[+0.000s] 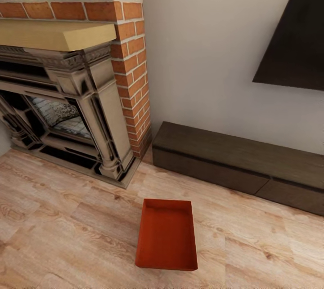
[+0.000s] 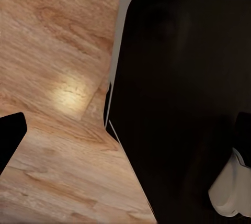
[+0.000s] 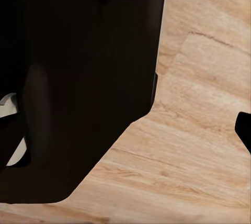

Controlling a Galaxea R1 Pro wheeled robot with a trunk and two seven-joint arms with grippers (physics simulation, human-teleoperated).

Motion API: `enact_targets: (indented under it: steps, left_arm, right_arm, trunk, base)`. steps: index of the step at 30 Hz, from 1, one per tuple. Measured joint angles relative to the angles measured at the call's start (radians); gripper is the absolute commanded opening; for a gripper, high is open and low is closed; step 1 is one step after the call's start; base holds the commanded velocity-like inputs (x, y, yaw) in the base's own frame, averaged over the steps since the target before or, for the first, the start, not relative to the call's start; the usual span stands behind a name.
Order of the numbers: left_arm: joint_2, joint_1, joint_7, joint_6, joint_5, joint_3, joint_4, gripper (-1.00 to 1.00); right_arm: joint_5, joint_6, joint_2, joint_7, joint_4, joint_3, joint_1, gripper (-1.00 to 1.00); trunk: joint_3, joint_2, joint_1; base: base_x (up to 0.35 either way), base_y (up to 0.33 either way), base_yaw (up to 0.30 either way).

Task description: Move the two storage containers from the living room to the garage. In the garage, place one container on the floor and stack the other container on top of it (either order is fine).

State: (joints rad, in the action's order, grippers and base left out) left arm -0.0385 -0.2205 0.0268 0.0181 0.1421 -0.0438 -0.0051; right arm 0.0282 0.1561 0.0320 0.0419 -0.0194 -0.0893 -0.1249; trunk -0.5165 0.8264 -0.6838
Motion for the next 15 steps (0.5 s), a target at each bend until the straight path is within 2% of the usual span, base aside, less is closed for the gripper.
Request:
enact_targets:
  steps: [9, 15]
  left_arm:
    - [0.0, 0.0, 0.0, 0.0, 0.0, 0.0, 0.0, 1.0]
    - [0.0, 0.0, 0.0, 0.0, 0.0, 0.0, 0.0, 1.0]
  right_arm:
    - [-0.001, 0.0, 0.0, 0.0, 0.0, -0.001, -0.001, 1.0]
    - [-0.001, 0.0, 0.0, 0.0, 0.0, -0.001, 0.0, 1.0]
  trunk:
    - [-0.014, 0.0, 0.0]
    - [-0.024, 0.0, 0.0]
  base:
    - [0.0, 0.0, -0.009]
    - [0.0, 0.0, -0.122]
